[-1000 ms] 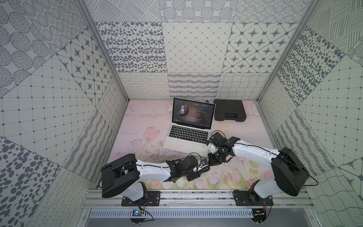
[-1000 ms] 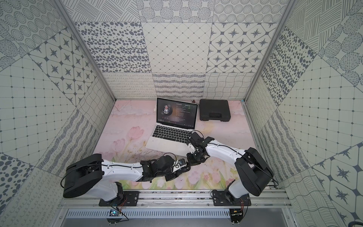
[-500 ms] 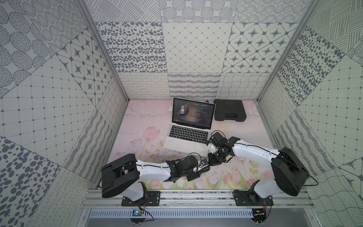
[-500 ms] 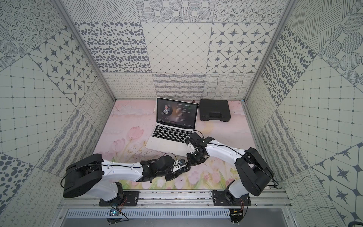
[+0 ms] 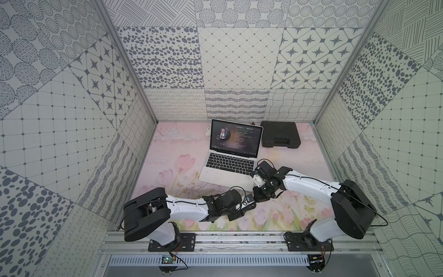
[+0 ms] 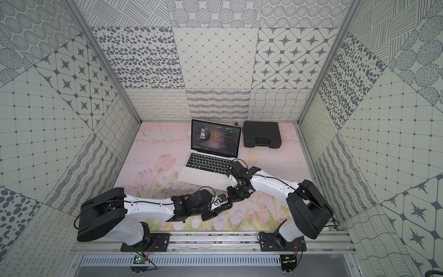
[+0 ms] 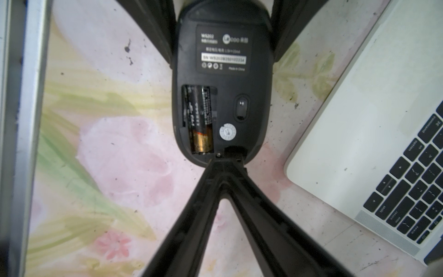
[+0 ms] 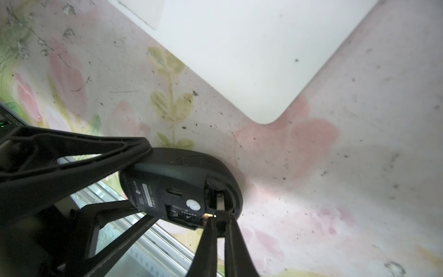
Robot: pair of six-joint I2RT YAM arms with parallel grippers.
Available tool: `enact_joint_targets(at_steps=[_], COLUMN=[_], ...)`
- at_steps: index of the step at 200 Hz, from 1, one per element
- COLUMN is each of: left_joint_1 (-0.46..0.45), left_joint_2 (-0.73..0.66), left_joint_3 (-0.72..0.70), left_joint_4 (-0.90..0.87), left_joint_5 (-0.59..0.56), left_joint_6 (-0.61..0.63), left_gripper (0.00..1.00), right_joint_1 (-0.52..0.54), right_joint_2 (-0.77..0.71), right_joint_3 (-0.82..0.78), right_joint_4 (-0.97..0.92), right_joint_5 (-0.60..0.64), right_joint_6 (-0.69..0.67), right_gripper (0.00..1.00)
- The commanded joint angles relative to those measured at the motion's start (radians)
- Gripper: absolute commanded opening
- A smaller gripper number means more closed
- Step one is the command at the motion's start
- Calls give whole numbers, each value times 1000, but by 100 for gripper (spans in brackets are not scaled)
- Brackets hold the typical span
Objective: Remove the wireless mouse receiver from the laptop
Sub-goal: Insert the USB plug into the mouse.
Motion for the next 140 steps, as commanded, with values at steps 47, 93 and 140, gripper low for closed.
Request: enact_joint_targets(at_steps=[47, 93, 140], left_joint_1=[-1, -15, -26], left_joint_2=[-22, -17, 0], left_joint_3=[-2, 1, 4], left_joint_4=[-8, -10, -2], left_joint_5=[-2, -9, -7], left_joint_6=[11, 16, 16], left_gripper=[2, 2, 2], right_joint_1=[7, 7, 7], right_joint_2=[34, 41, 60], right_joint_3=[31, 42, 43], right_joint_4=[12, 18, 20], right_joint_5=[-8, -17, -36], right_joint_6=[21, 38, 43], right_gripper=[0, 0, 0])
